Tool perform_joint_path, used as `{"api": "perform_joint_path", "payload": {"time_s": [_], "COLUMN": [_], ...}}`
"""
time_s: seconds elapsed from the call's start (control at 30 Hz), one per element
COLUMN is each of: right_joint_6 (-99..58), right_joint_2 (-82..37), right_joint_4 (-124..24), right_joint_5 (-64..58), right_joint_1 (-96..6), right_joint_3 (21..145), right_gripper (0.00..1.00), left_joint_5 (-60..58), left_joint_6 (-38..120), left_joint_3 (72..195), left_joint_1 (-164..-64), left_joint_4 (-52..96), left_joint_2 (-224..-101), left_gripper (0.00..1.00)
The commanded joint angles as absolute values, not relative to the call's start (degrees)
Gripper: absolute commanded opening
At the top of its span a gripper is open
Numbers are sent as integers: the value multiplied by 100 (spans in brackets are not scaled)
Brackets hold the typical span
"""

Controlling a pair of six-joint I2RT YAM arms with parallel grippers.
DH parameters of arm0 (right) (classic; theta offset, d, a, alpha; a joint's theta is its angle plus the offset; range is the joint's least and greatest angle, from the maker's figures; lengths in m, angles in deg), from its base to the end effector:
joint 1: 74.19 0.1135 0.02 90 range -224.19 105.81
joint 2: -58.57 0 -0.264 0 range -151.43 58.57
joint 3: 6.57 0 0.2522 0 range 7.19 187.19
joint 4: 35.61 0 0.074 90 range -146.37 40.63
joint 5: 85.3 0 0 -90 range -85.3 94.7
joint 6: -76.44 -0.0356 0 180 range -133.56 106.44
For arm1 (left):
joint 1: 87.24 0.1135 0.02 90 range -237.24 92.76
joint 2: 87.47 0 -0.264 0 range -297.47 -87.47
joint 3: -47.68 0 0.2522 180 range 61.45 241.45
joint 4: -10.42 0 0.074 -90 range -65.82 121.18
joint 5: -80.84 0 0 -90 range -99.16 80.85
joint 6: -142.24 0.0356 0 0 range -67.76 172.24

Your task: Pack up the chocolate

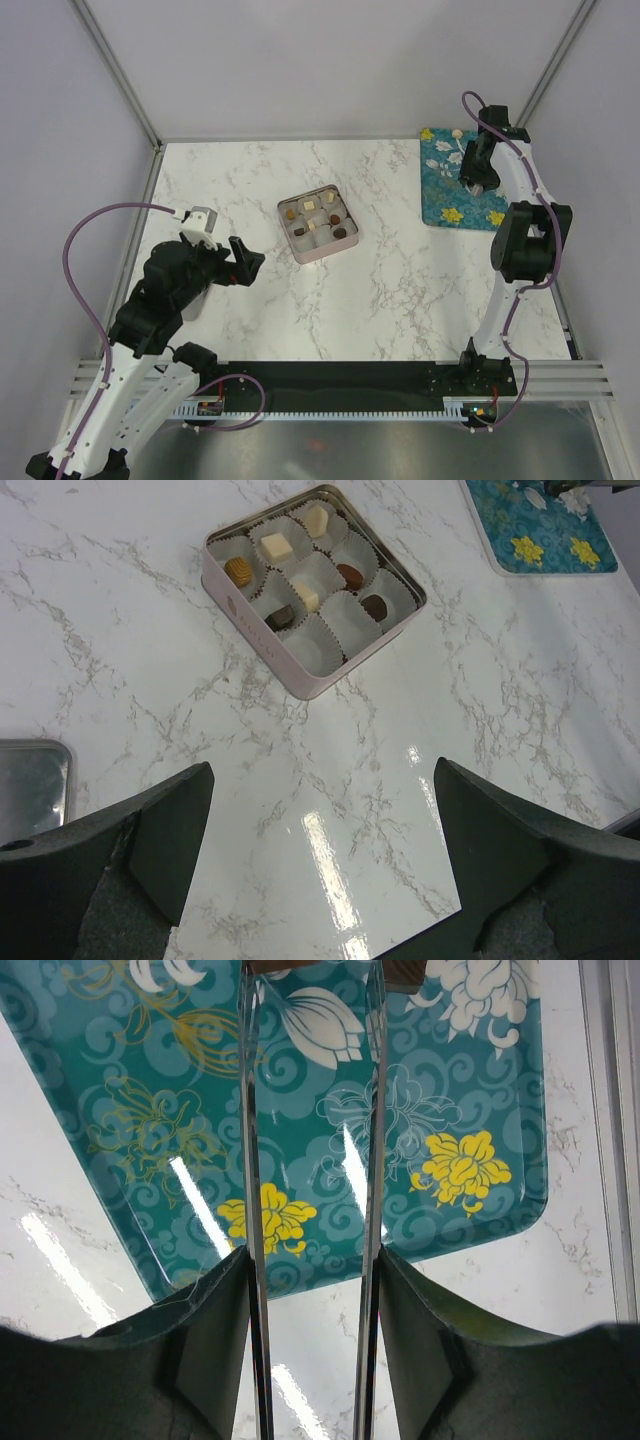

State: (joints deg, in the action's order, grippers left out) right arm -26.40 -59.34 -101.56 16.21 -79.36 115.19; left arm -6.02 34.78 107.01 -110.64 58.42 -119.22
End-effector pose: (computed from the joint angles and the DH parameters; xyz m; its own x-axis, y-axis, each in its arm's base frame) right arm 0.4437 -0.0473 0.2675 -0.8179 0.2927 -0.4954 0.3724 0.9256 -0.0679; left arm 0.1109 -0.0501 0.3310 -0.4386 -0.1367 -0.8882 0.3271 0.8963 -0.2994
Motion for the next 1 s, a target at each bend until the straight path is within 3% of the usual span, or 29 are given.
{"api": "perform_joint_path", "payload": {"time_s": [0.0,0.57,0.97], "right_joint_6": [-2683,-2630,-2533], "right_joint_2": [-6052,-6368,-6518], "right_joint_4": [-9991,-9534,-9525], "right_joint_5": [1481,690,488], "right_joint_1": [-8051,-8359,-8403], "right_joint_3": [11810,11837,11898], "right_gripper": [59,58,52], "left_joint_5": [-581,-634,-669], "left_joint_6": [3615,3606,3615], "left_joint_3": [10732,10732,10724], "left_joint_1": [-11080,-11080,-11080], "left_joint_4": [5767,5776,5767], "left_joint_2": [-11964,-11999,-12025], "left_gripper": [100,100,100]}}
